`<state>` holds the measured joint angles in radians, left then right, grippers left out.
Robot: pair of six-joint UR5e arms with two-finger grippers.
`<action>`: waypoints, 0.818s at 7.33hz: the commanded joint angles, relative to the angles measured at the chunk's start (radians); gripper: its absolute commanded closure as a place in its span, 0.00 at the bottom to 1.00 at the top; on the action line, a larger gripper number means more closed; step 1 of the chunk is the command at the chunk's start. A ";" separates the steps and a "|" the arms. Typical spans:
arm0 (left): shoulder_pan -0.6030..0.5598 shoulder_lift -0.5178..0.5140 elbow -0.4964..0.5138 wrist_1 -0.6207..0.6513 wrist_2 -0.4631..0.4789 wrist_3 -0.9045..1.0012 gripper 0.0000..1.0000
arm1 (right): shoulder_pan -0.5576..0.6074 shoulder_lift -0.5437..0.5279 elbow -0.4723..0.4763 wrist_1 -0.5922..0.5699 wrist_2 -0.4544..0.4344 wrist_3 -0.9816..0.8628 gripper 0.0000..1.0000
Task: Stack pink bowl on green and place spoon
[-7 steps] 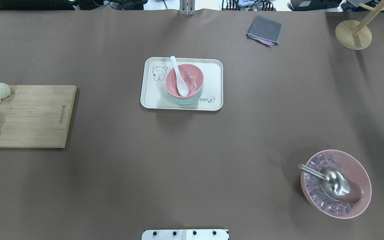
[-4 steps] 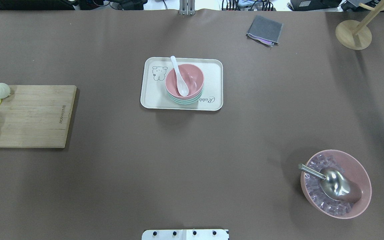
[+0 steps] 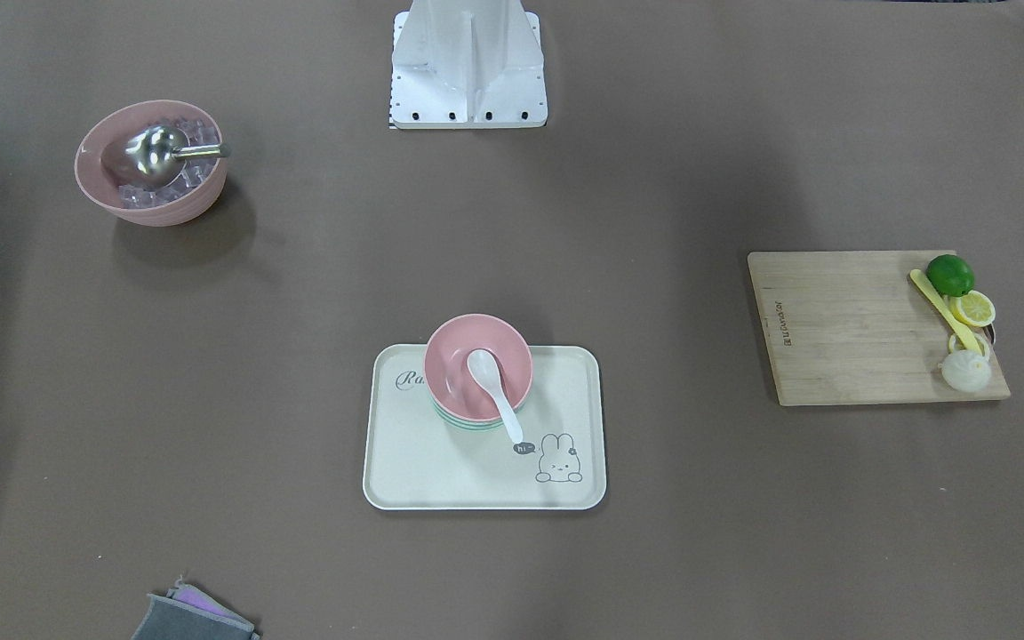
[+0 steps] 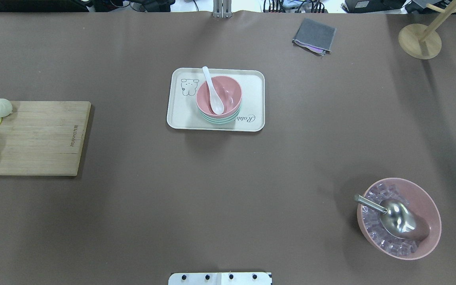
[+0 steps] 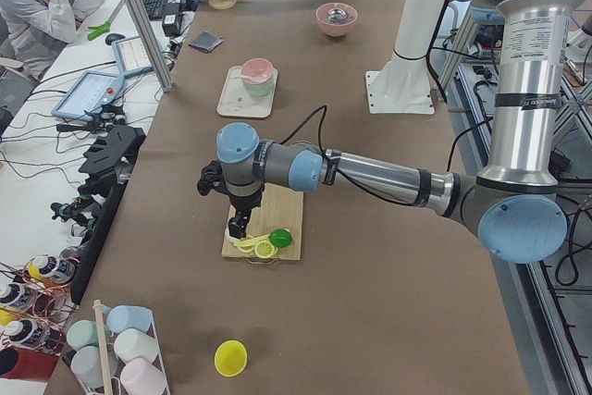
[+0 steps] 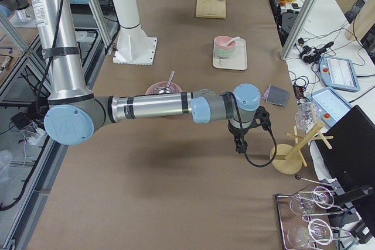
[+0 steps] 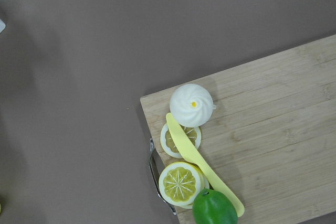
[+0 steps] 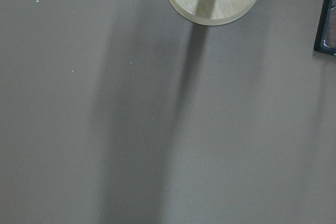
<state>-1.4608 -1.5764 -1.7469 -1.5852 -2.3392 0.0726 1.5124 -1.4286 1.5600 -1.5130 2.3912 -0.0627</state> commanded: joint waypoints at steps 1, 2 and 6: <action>-0.010 0.016 -0.003 -0.004 0.000 -0.002 0.01 | 0.000 -0.021 0.006 -0.001 -0.001 0.004 0.00; -0.007 0.015 0.006 -0.004 0.001 -0.010 0.02 | 0.000 -0.027 0.015 0.000 -0.003 0.007 0.00; -0.007 0.032 0.000 -0.004 -0.006 -0.048 0.01 | 0.000 -0.023 0.028 0.002 -0.004 0.011 0.00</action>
<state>-1.4693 -1.5488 -1.7466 -1.5892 -2.3419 0.0425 1.5113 -1.4513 1.5846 -1.5115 2.3869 -0.0527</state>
